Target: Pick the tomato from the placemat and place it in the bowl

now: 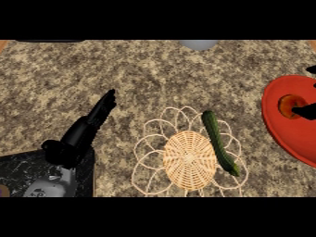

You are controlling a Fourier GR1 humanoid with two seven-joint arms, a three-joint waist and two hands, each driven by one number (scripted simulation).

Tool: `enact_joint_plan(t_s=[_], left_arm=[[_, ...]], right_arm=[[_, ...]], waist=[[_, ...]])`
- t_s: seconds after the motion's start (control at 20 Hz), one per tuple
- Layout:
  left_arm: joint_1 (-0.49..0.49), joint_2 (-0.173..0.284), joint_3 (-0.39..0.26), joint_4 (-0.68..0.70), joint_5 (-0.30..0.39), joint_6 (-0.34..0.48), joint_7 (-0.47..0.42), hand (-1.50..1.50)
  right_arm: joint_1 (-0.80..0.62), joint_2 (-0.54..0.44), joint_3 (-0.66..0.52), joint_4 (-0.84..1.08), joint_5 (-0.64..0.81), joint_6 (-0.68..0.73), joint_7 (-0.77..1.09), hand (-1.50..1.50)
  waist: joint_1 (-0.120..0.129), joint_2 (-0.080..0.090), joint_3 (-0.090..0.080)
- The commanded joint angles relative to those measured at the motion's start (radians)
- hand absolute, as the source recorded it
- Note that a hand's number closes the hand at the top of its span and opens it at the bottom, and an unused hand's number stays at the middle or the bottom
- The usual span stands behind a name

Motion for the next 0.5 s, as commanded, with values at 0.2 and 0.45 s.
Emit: enact_joint_plan(t_s=[0.2,0.45], left_arm=[[0.037,0.025,0.023,-0.018,0.019,-0.039,-0.022,0.0],[-0.002,0.006,0.03,0.039,0.005,-0.016,-0.021,0.0]], right_arm=[[-0.09,-0.056,-0.128,0.144,-0.114,-0.094,-0.183,-1.5],[-0.083,-0.014,-0.265,0.105,-0.2,-0.233,-0.142,-1.5]], waist=[[0.0,-0.002,-0.001],[-0.012,-0.001,0.0]])
